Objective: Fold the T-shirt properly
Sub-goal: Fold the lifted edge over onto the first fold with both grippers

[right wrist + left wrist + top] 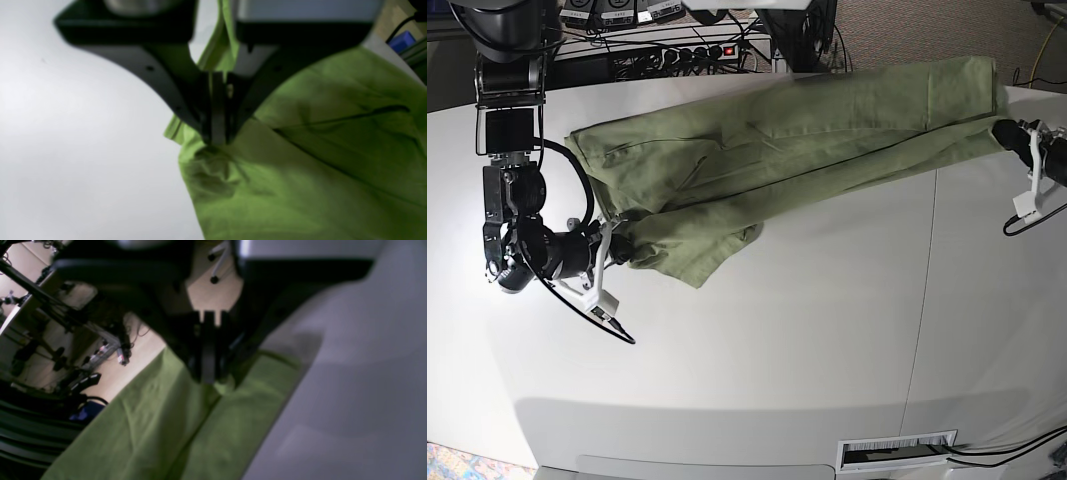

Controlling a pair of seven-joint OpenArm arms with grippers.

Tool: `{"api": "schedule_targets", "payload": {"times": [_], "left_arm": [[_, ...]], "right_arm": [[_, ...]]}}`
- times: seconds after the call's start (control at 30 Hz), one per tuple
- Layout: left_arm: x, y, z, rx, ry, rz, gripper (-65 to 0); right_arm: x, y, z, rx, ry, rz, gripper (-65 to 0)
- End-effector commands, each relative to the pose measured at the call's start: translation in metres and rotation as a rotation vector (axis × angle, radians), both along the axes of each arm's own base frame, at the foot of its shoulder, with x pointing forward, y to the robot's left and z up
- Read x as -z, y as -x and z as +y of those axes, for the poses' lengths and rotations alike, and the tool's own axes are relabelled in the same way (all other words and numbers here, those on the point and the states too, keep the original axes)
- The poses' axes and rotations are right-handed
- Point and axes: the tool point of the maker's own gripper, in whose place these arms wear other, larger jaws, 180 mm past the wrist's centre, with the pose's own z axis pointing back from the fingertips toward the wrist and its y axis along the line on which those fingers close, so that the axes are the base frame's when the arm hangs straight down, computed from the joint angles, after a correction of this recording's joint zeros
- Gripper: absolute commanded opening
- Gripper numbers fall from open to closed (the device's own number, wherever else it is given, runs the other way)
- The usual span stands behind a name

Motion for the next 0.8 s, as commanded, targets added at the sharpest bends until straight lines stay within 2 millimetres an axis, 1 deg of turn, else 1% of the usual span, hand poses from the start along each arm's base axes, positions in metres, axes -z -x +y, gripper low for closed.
{"api": "schedule_targets", "payload": {"times": [0.0, 0.1, 0.13, 0.23, 0.37, 0.43, 0.53, 0.63, 0.7, 0.77], "left_arm": [[-0.013, -0.007, 0.009, 0.006, -0.019, -0.027, -65.0], [-0.017, -0.006, 0.004, 0.039, -0.019, -0.036, -65.0], [-0.018, -0.005, 0.002, 0.054, -0.020, -0.038, -65.0], [-0.022, -0.001, -0.004, 0.097, -0.019, -0.045, -65.0], [-0.025, 0.009, -0.009, 0.144, -0.020, -0.037, -65.0], [-0.024, 0.015, -0.010, 0.158, -0.023, -0.024, -65.0], [-0.021, 0.025, -0.011, 0.168, -0.022, -0.001, -65.0], [-0.017, 0.035, -0.011, 0.168, -0.019, 0.028, -65.0], [-0.014, 0.042, -0.011, 0.169, -0.018, 0.048, -65.0], [-0.011, 0.049, -0.011, 0.169, -0.016, 0.067, -65.0]], "right_arm": [[-0.018, -0.012, -0.002, -0.003, -0.011, -0.057, -65.0], [-0.019, -0.013, -0.002, -0.003, -0.011, -0.058, -65.0], [-0.022, -0.016, 0.000, 0.000, -0.026, -0.078, -65.0], [-0.041, -0.036, 0.010, 0.010, -0.092, -0.182, -65.0], [-0.060, -0.052, 0.010, 0.010, -0.082, -0.236, -65.0], [-0.066, -0.056, 0.009, 0.009, -0.079, -0.251, -65.0], [-0.063, -0.052, 0.008, 0.004, -0.065, -0.224, -65.0], [-0.057, -0.038, 0.010, -0.019, -0.077, -0.146, -65.0], [-0.057, -0.034, 0.014, -0.025, -0.115, -0.135, -65.0], [-0.053, -0.030, 0.013, -0.024, -0.122, -0.122, -65.0]]}}
